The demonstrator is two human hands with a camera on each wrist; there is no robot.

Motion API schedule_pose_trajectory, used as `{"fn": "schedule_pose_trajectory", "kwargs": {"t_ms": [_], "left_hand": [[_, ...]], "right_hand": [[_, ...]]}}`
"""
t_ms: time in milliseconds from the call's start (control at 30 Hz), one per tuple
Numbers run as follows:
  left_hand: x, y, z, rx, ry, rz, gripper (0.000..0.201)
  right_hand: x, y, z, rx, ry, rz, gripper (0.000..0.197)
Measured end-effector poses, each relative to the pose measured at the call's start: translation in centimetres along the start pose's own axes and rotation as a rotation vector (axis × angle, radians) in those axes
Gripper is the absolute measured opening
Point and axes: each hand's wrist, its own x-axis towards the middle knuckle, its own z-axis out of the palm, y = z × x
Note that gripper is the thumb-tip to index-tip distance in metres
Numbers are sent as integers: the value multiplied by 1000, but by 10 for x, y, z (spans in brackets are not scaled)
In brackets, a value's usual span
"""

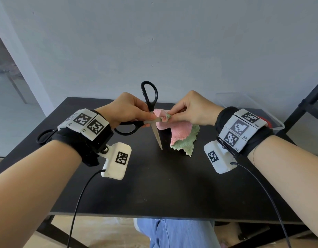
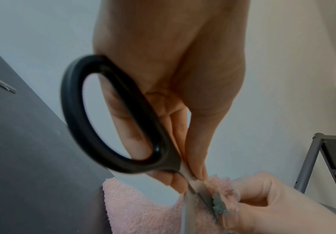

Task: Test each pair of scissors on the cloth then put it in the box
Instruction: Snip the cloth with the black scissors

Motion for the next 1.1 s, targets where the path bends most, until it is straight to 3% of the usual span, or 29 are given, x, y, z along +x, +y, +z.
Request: {"fn": "schedule_pose_trajectory", "kwargs": {"t_ms": [467, 633, 733, 867, 1100], "left_hand": [[-2, 1, 1, -26, 5, -33, 18], [-1, 2, 8, -35, 17, -1, 16], [0, 1, 8, -6, 17, 5, 18], [-1, 2, 7, 9, 10, 29, 19], [-1, 1, 5, 50, -33, 25, 19]], "right_hand": [[-3, 5, 3, 62, 12, -50, 22], [-2, -3, 10, 67, -28, 2, 17], [3, -2, 10, 26, -3, 44, 46], [2, -7, 10, 35, -50, 24, 17], [5, -3, 10, -139, -145, 44, 20]]}}
